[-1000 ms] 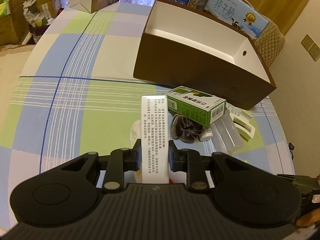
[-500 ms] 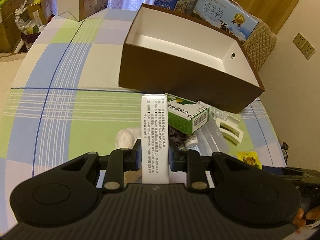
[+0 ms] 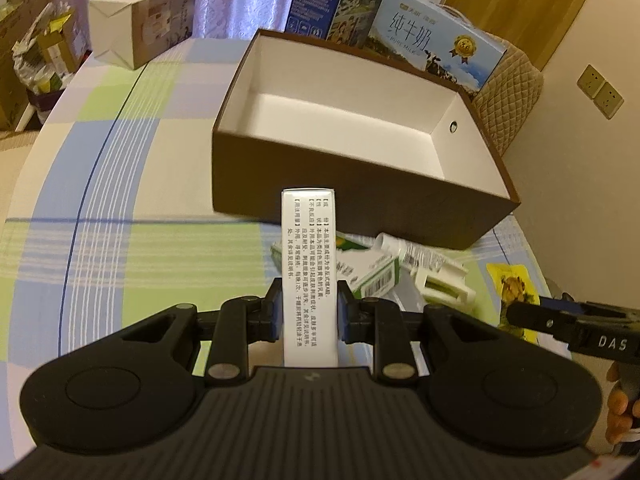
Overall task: Organize objects
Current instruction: 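Carry the white box with the left tool while the right tool carries the yellow pouch to the brown box, then lower the white box into the brown box and open the left tool while the right tool releases the pouch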
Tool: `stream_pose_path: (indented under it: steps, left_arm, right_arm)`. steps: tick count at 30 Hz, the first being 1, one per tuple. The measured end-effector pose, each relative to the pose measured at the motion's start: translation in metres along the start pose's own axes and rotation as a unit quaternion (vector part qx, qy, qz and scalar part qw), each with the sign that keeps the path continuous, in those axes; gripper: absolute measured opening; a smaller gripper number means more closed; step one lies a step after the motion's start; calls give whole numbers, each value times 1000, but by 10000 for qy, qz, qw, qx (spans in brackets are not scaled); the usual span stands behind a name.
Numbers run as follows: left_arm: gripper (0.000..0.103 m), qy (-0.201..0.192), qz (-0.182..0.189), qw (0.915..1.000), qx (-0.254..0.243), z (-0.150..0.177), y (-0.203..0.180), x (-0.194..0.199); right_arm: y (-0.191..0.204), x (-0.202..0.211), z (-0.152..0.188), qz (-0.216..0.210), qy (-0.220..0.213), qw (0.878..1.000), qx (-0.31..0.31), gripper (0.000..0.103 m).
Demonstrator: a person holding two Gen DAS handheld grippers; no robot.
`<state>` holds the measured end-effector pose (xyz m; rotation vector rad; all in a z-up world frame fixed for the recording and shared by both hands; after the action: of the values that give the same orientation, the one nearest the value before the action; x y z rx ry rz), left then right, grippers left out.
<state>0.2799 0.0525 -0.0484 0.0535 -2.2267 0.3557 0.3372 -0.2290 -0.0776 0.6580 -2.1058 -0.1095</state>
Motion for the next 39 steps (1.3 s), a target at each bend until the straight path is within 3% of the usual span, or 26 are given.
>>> stream_pose_path:
  steps: [13,26,33,39]
  left_arm:
    - [21,-298,62,9990,-314,-47,-19,-14]
    - [21,-697,78,9957,-598,-115,-38,-44]
    - [21,-659,-65,9954,-689,-145,-40,-80]
    - [21,-390,-271,9962,-725,-155,-33,-120]
  right_arm:
    - [5,-8,-58,-131,-451,9988,169,55]
    - [11,-39,-129,-147,-862,9954,382,55]
    - [0,-67,-153,122,-866,9953,427,55]
    - [-16,-101,-161,369,-614,9965,425,55]
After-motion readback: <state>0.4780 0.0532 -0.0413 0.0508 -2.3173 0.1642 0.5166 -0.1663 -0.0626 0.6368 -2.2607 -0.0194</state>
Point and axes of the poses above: each gripper's, at about its wrist camera, not at the fingertips, and x roughly against the way its jaws point, y to its left, z to its underside, the point moved 2 cm from there along -x, roughly the way its jaws point, and after that the axes turned 3 degrees about -y, right-handed, at the moved point
